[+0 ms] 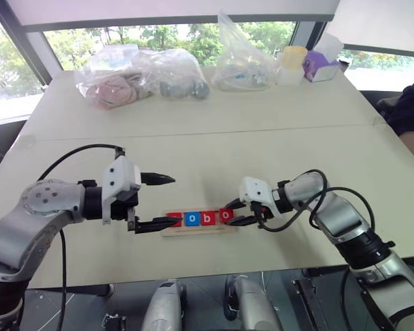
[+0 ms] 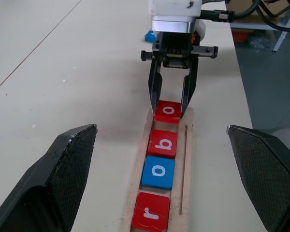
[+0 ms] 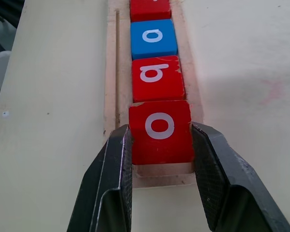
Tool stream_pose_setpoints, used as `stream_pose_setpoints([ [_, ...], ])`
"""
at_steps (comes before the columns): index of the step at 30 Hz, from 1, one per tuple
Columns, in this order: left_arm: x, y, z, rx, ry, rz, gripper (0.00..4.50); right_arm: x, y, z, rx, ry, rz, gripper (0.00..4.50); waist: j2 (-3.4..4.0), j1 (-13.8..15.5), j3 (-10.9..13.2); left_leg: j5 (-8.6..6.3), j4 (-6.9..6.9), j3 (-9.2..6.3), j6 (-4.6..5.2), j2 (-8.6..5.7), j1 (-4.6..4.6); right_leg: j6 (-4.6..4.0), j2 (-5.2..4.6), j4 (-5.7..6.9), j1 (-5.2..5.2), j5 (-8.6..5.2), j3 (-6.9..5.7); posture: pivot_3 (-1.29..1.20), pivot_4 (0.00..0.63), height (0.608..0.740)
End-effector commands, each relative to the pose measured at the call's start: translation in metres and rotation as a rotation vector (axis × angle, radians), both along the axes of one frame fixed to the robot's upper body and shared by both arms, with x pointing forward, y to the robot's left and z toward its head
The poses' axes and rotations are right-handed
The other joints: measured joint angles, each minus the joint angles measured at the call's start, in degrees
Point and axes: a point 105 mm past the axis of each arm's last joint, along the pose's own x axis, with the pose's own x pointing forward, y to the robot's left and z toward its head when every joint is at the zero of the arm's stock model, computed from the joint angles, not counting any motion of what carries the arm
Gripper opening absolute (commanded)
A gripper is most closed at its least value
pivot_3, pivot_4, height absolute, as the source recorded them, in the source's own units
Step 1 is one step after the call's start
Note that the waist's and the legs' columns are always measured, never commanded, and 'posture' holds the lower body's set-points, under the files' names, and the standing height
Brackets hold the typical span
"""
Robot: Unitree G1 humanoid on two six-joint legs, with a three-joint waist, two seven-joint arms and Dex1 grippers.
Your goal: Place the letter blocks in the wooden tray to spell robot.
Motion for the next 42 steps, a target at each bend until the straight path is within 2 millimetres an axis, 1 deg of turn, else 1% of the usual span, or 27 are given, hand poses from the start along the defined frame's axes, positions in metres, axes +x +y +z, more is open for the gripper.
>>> stream_pose_setpoints([
  [1, -0.004, -0.002, 0.007, -0.006, -0.044, -0.013, 4.5, 0.001, 0.005, 0.008, 0.016, -0.037, 0.022, 1.16, 0.0, 0.0, 0.0, 0.0, 0.0, 0.0, 0.0, 0.0, 0.0, 0.0, 0.0, 0.0, 0.0, 0.0, 0.0, 0.0, 0.15, 0.74],
  [8, -0.004, -0.004, 0.008, -0.009, -0.044, -0.012, 4.5, 0.003, 0.008, 0.009, 0.017, -0.044, 0.026, 1.16, 0.0, 0.0, 0.0, 0.0, 0.0, 0.0, 0.0, 0.0, 0.0, 0.0, 0.0, 0.0, 0.0, 0.0, 0.0, 0.0, 0.15, 0.74],
  [10, -0.004, -0.004, 0.008, -0.009, -0.043, -0.012, 4.5, 0.003, 0.008, 0.008, 0.015, -0.048, 0.026, 2.24, 0.0, 0.0, 0.0, 0.0, 0.0, 0.0, 0.0, 0.0, 0.0, 0.0, 0.0, 0.0, 0.01, 0.0, 0.0, 0.0, 0.15, 0.74],
  [12, -0.004, -0.004, 0.008, -0.008, -0.043, -0.012, 4.5, 0.004, 0.009, 0.009, 0.017, -0.053, 0.025, 3.08, 0.0, 0.0, 0.0, 0.0, 0.0, 0.0, 0.0, 0.0, 0.0, 0.0, 0.0, 0.0, 0.01, 0.0, 0.0, 0.0, 0.15, 0.74],
  [13, -0.005, -0.004, 0.008, -0.008, -0.043, -0.012, 4.5, 0.004, 0.009, 0.009, 0.017, -0.053, 0.026, 3.74, 0.0, 0.0, 0.0, 0.0, 0.0, 0.0, 0.0, 0.0, 0.0, 0.0, 0.0, 0.0, 0.01, 0.0, 0.0, 0.0, 0.15, 0.74],
  [14, -0.005, -0.004, 0.008, -0.008, -0.043, -0.012, 4.5, 0.003, 0.009, 0.009, 0.017, -0.053, 0.028, 4.19, 0.0, 0.0, 0.0, 0.0, 0.0, 0.0, 0.0, 0.0, 0.0, 0.0, 0.0, 0.0, 0.0, 0.0, 0.0, 0.0, 0.15, 0.74],
  [15, -0.005, -0.004, 0.008, -0.008, -0.043, -0.012, 4.5, 0.002, 0.009, 0.01, 0.016, -0.053, 0.031, 4.39, 0.0, 0.0, 0.0, 0.0, 0.0, 0.0, 0.0, 0.0, 0.0, 0.0, 0.0, 0.0, 0.01, 0.0, 0.0, 0.0, 0.15, 0.74],
  [18, -0.004, -0.004, 0.008, -0.007, -0.043, -0.013, 4.5, 0.0, 0.009, 0.019, 0.039, -0.045, 0.032, 4.39, 0.0, 0.0, 0.0, 0.0, 0.0, 0.0, 0.0, 0.0, 0.0, 0.0, 0.0, 0.0, 0.0, 0.01, 0.0, 0.0, 0.15, 0.74],
  [21, -0.004, -0.005, 0.008, -0.008, -0.043, -0.017, 4.5, 0.015, 0.007, 0.042, 0.121, -0.087, -0.06, 4.39, 0.0, 0.0, 0.0, 0.0, 0.0, 0.0, 0.0, 0.0, 0.0, -0.03, 0.0, 0.01, 0.01, 0.03, 0.0, 0.0, 0.15, 0.74],
  [23, -0.004, -0.006, 0.008, -0.009, -0.042, -0.018, 4.5, 0.023, 0.005, 0.048, 0.147, -0.107, -0.106, 4.39, 0.0, 0.0, 0.0, 0.01, 0.01, 0.01, -0.02, 0.0, 0.0, -0.05, 0.0, 0.01, 0.0, 0.04, 0.0, 0.0, 0.15, 0.74],
  [24, -0.004, -0.006, 0.008, -0.01, -0.041, -0.02, 4.5, 0.037, 0.002, 0.049, 0.159, -0.146, -0.183, 4.39, -0.01, 0.0, 0.0, 0.01, 0.0, 0.01, -0.02, 0.0, 0.01, -0.06, 0.0, 0.01, 0.0, 0.04, 0.0, 0.0, 0.15, 0.74],
  [26, -0.004, -0.007, 0.008, -0.013, -0.04, -0.023, 4.5, 0.055, -0.003, 0.048, 0.167, -0.231, -0.272, 4.39, -0.07, -0.1, 0.0, 0.01, 0.01, 0.0, -0.02, 0.01, 0.03, -0.06, 0.03, 0.01, 0.01, 0.05, 0.0, 0.0, 0.15, 0.74],
  [29, -0.004, -0.008, 0.008, -0.015, -0.039, -0.025, 4.5, 0.063, -0.004, 0.042, 0.161, -0.272, -0.308, 4.39, -0.06, 0.0, 0.0, 0.02, 0.0, 0.0, -0.02, 0.01, 0.0, -0.08, 0.04, 0.01, -0.01, 0.06, 0.0, 0.0, 0.15, 0.74],
  [33, -0.004, -0.008, 0.009, -0.015, -0.039, -0.025, 4.5, 0.056, 0.001, 0.027, 0.141, -0.259, -0.271, 4.39, -0.06, 0.0, 0.0, 0.02, 0.0, 0.0, -0.02, 0.0, -0.02, -0.07, 0.03, 0.0, 0.0, 0.07, 0.0, 0.0, 0.15, 0.74],
  [35, -0.004, -0.007, 0.009, -0.013, -0.039, -0.024, 4.5, 0.051, 0.001, 0.022, 0.131, -0.252, -0.249, 4.39, -0.06, 0.0, 0.0, 0.02, 0.0, 0.0, -0.02, 0.0, -0.02, -0.07, 0.02, 0.0, 0.0, 0.08, 0.0, 0.0, 0.15, 0.74],
  [42, -0.004, -0.005, 0.009, -0.008, -0.039, -0.016, 4.5, 0.034, 0.004, 0.023, 0.141, -0.214, -0.199, 4.39, -0.06, -0.1, 0.0, 0.03, 0.0, -0.03, -0.04, 0.01, 0.01, -0.07, 0.03, 0.04, 0.0, 0.07, 0.0, 0.0, 0.15, 0.74],
])
